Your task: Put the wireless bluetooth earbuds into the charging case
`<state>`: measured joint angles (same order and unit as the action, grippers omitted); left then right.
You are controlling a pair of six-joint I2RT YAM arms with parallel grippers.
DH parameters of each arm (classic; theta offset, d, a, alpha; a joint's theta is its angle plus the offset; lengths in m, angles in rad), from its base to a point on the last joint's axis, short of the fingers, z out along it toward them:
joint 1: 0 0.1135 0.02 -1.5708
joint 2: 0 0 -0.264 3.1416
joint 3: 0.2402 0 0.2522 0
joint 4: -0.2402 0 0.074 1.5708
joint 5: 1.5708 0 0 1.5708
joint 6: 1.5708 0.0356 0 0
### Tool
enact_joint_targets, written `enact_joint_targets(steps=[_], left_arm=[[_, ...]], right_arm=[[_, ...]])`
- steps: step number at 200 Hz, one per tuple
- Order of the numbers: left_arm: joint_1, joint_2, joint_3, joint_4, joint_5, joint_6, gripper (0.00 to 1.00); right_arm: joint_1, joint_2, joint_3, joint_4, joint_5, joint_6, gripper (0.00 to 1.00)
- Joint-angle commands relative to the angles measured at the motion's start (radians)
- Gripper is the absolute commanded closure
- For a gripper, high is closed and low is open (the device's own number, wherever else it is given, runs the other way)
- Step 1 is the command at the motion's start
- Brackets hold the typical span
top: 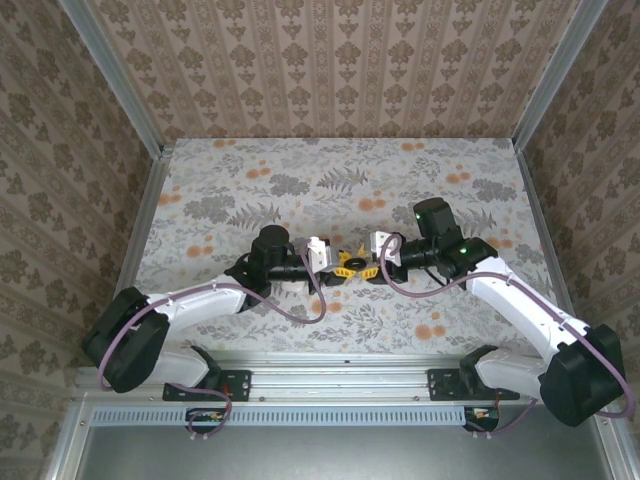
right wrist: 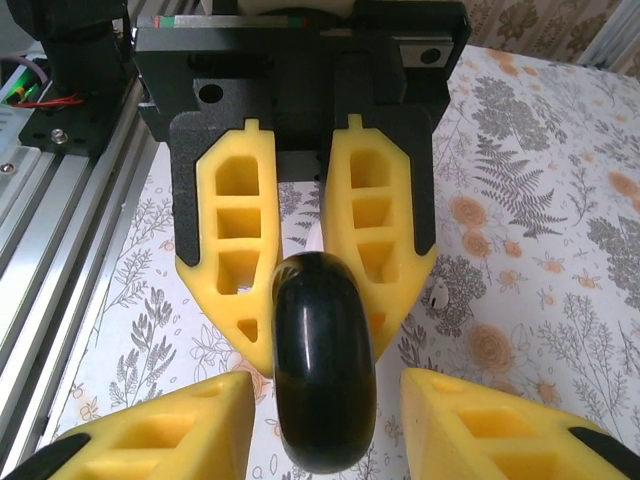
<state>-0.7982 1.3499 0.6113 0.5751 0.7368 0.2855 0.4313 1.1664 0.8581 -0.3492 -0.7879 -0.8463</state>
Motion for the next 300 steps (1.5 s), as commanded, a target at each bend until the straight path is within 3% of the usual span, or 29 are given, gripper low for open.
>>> enact_joint_targets(steps=[1, 58, 134, 152, 186, 200, 223, 257, 300], left_arm=[[-0.005, -0.02, 0.027, 0.005, 0.009, 0.02, 0.92], [-0.006, -0.023, 0.029, 0.004, 0.011, 0.02, 0.92], [-0.006, -0.028, 0.022, 0.002, -0.004, 0.021, 0.91], [-0.006, -0.034, 0.018, -0.005, -0.016, 0.02, 0.85], [-0.006, -0.065, 0.01, -0.043, -0.124, -0.042, 0.57], [-0.005, -0.087, 0.017, -0.103, -0.189, -0.081, 0.47], [-0.004, -0.139, 0.028, -0.227, -0.265, -0.138, 0.39], [-0.004, -0.205, 0.091, -0.526, -0.415, -0.25, 0.36], [-0.002, -0.174, 0.249, -0.966, -0.589, -0.471, 0.36]], right_arm=[[0.008, 0.009, 0.035, -0.033, -0.043, -0.042, 0.57], [0.011, 0.023, 0.038, -0.024, -0.061, -0.042, 0.61], [0.011, 0.017, 0.05, -0.074, -0.047, -0.072, 0.8], [0.009, 0.014, 0.059, -0.101, -0.039, -0.079, 0.8], [-0.029, 0.017, 0.109, -0.229, -0.013, -0.079, 0.8], [-0.075, 0.033, 0.146, -0.318, -0.003, -0.069, 0.8], [-0.131, 0.089, 0.208, -0.462, 0.037, -0.057, 0.79], [-0.174, 0.196, 0.278, -0.598, 0.154, 0.07, 0.79], [-0.259, 0.37, 0.333, -0.669, 0.196, 0.223, 0.79]])
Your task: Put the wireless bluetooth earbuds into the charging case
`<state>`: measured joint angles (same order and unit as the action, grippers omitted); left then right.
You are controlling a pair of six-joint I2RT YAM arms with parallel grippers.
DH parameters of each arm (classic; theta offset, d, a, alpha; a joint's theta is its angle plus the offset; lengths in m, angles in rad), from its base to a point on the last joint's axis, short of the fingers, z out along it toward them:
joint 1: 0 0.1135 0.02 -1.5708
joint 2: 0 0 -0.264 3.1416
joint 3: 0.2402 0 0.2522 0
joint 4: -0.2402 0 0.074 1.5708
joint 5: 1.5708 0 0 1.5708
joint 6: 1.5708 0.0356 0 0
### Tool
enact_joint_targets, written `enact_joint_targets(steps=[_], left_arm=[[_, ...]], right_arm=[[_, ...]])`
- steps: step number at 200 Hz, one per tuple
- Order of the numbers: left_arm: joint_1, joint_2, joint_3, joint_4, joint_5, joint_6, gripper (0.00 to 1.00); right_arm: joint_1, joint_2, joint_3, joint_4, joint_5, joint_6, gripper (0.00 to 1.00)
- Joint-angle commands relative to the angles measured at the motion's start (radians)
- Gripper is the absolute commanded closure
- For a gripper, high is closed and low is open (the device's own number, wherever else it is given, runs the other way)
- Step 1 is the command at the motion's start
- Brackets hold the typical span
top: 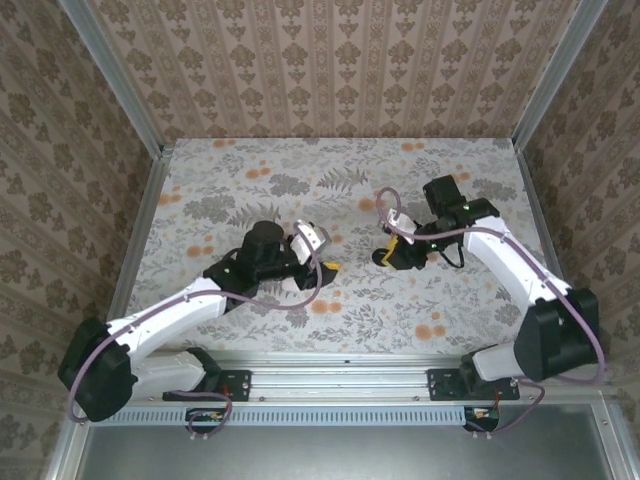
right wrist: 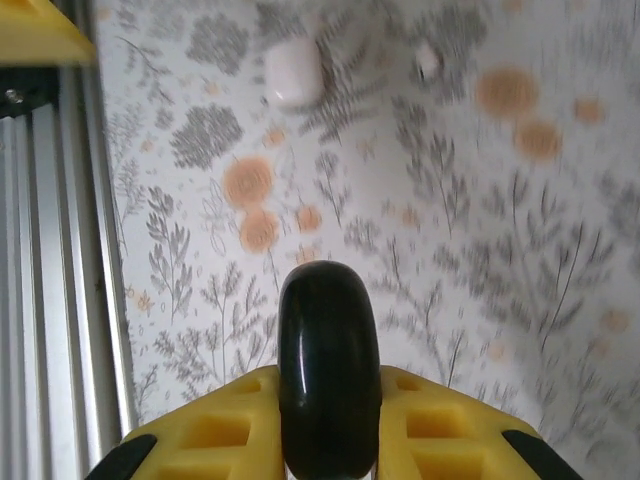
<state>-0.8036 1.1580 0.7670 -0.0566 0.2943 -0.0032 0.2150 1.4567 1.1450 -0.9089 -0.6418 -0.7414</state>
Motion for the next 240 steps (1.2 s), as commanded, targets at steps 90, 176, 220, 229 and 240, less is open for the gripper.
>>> enact_joint_targets(steps=[90, 176, 220, 229, 240], left_arm=[[0.007, 0.368, 0.343, -0.854, -0.179, -0.48, 0.38], [0.061, 0.491, 0.36, -0.858, -0.226, -0.511, 0.37], [0.089, 0.534, 0.361, -0.83, -0.23, -0.507, 0.37], [0.091, 0.543, 0.364, -0.83, -0.228, -0.502, 0.37], [0.093, 0.557, 0.366, -0.828, -0.228, -0.498, 0.37]], right_arm=[[-0.141, 0.448, 0.257, -0.276, 0.12, 0.235, 0.83], [-0.173, 0.539, 0.239, -0.236, 0.262, 0.273, 0.73], [-0.178, 0.511, 0.23, -0.197, 0.305, 0.288, 0.6], [-0.178, 0.499, 0.235, -0.193, 0.318, 0.294, 0.57], [-0.178, 0.485, 0.246, -0.191, 0.327, 0.302, 0.55]])
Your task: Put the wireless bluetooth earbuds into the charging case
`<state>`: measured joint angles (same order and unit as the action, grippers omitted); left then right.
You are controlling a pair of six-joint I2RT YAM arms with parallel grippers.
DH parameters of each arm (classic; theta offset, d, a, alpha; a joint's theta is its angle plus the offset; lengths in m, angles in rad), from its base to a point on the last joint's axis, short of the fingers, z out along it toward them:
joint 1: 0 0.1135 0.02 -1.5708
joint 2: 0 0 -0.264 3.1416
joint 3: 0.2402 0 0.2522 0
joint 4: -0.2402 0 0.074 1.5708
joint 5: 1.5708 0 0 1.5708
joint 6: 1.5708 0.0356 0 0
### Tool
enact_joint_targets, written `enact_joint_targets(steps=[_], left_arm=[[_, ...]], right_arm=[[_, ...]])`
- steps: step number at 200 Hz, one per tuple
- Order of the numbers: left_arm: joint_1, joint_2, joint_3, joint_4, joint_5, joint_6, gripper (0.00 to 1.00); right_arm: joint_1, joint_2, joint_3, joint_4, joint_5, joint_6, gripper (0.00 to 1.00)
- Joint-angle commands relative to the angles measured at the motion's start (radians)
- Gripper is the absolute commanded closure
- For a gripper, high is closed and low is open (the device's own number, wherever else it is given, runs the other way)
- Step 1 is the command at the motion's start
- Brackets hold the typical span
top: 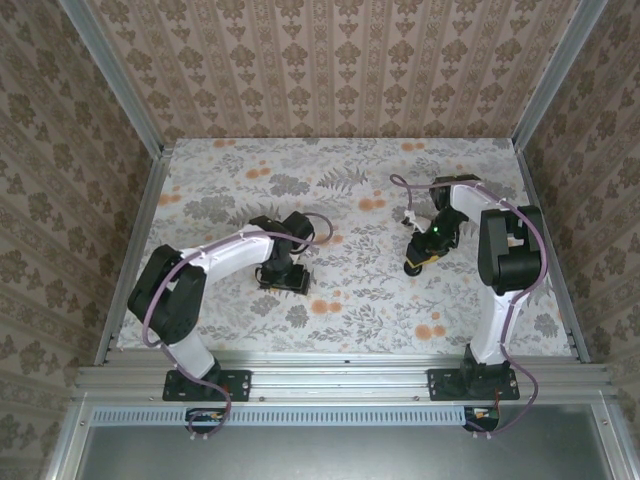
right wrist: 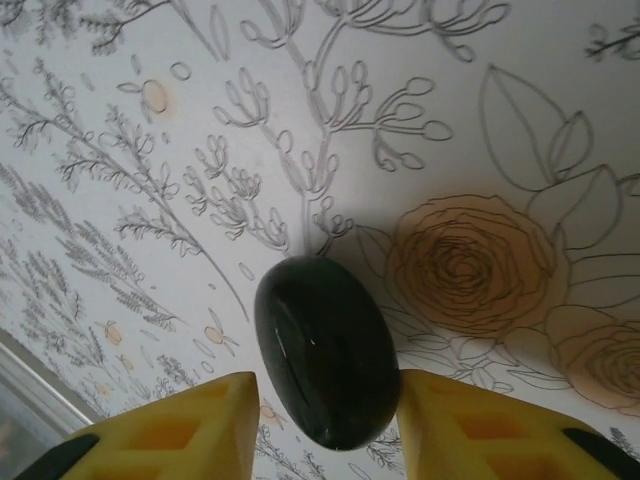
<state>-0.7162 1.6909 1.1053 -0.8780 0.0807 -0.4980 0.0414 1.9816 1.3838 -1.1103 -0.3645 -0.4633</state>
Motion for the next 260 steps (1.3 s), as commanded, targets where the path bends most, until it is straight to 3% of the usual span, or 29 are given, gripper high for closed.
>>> enact_joint_targets(steps=[1, 56, 122, 260], left_arm=[[0.005, 0.025, 0.028, -0.007, -0.015, -0.003, 0.37], [0.015, 0.078, 0.028, 0.019, -0.019, 0.003, 0.37], [0.026, 0.136, 0.058, 0.058, -0.026, 0.024, 0.36], [0.056, 0.199, 0.132, 0.088, -0.064, 0.023, 0.23]], right_arm=[[-0.005, -0.042, 0.007, 0.011, 0.051, 0.024, 0.55], [0.006, -0.195, 0.027, 0.051, 0.073, 0.091, 0.46], [0.066, -0.366, 0.052, 0.063, 0.095, 0.133, 0.44], [0.136, -0.4, 0.05, 0.063, 0.081, 0.15, 0.44]])
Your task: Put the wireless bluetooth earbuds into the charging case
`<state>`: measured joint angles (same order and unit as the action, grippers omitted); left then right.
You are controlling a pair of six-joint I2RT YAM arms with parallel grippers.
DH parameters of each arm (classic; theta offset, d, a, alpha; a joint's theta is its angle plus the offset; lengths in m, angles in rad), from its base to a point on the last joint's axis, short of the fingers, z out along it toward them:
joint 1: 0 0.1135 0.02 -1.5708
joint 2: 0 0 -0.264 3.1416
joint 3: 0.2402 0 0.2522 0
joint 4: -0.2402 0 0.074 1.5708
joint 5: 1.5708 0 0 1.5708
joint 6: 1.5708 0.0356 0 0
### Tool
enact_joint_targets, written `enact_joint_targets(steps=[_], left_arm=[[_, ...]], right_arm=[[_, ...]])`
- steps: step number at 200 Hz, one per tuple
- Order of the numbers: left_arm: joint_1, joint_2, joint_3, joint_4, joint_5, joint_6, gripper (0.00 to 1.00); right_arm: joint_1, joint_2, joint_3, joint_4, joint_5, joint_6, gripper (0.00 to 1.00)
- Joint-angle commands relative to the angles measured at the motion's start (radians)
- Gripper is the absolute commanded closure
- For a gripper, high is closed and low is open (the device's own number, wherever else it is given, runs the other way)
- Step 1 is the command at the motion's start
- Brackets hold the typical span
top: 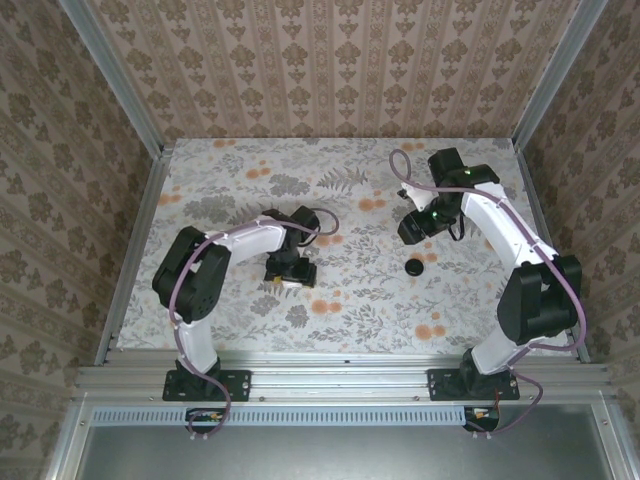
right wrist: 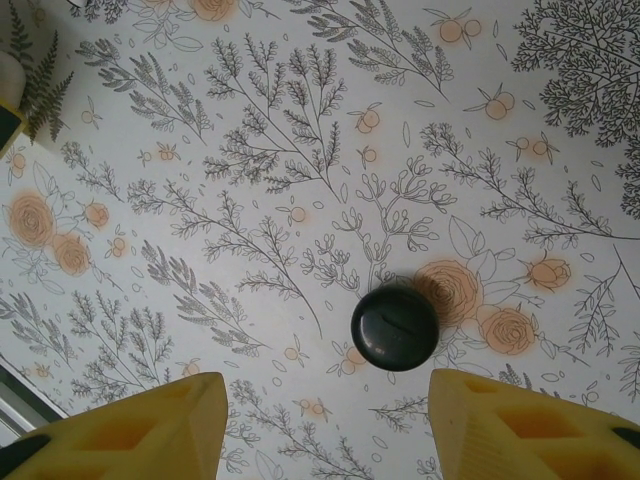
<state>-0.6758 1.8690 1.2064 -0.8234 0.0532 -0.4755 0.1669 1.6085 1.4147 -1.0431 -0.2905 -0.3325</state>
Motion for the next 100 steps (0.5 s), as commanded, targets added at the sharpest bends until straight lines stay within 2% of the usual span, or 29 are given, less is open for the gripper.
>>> enact_joint_targets(steps=[1, 35, 61, 100], left_arm=[[0.016, 0.021, 0.031, 0.033, -0.036, -0.001, 0.23], [0.018, 0.033, 0.048, 0.047, -0.037, -0.012, 0.25], [0.018, 0.05, 0.056, 0.045, -0.027, -0.007, 0.29], [0.012, 0.036, 0.018, 0.012, -0.023, -0.002, 0.27]], right_arm=[[0.011, -0.027, 0.019, -0.005, 0.007, 0.02, 0.44], [0.02, -0.026, 0.019, -0.003, 0.007, 0.019, 0.44], [0.023, -0.027, 0.019, -0.006, 0.008, 0.019, 0.44], [0.026, -0.036, 0.022, -0.011, 0.008, 0.022, 0.44]])
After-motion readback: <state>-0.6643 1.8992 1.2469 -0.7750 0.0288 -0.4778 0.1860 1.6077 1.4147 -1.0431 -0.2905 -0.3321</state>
